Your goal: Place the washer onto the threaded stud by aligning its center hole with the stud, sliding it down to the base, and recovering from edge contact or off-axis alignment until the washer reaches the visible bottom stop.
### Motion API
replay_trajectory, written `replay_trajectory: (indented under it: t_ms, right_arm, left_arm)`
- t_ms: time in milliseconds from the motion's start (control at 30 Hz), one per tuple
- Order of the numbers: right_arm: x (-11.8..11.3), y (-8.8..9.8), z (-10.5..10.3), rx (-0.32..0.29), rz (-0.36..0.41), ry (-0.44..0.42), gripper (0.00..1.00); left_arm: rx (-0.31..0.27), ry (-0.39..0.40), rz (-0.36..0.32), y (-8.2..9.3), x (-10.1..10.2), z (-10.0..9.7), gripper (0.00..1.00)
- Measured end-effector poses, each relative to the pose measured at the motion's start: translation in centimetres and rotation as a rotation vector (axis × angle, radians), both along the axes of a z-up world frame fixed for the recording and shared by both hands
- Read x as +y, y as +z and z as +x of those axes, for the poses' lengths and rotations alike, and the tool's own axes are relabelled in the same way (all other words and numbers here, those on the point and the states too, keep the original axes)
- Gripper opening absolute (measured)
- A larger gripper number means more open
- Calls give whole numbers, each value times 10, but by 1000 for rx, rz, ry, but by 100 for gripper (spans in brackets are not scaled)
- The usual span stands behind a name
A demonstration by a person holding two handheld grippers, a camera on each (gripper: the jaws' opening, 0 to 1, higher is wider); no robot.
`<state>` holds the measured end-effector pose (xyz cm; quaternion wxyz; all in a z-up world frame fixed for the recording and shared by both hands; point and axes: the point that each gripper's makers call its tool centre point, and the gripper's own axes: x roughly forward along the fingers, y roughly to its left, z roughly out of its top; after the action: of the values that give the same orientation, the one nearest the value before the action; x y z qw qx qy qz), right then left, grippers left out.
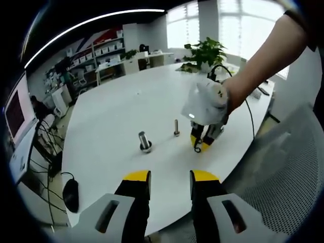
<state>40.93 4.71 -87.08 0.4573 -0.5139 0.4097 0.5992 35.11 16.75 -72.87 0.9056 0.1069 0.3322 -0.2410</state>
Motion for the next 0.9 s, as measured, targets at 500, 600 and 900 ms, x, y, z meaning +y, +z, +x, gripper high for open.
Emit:
replay_trajectory:
  t_ms: [500, 600, 900]
  right_arm:
    - [-1, 0, 0, -29, -9, -51, 14]
    - [-2, 1, -1, -27, 7, -47, 14]
    - [-2, 1, 0, -38, 72, -101, 13]
  left_arm:
    - [8, 4, 9, -2, 2, 1, 29]
    - [3, 6, 8, -1, 2, 1, 29]
    - [-31, 20, 3, 7, 3, 4, 28]
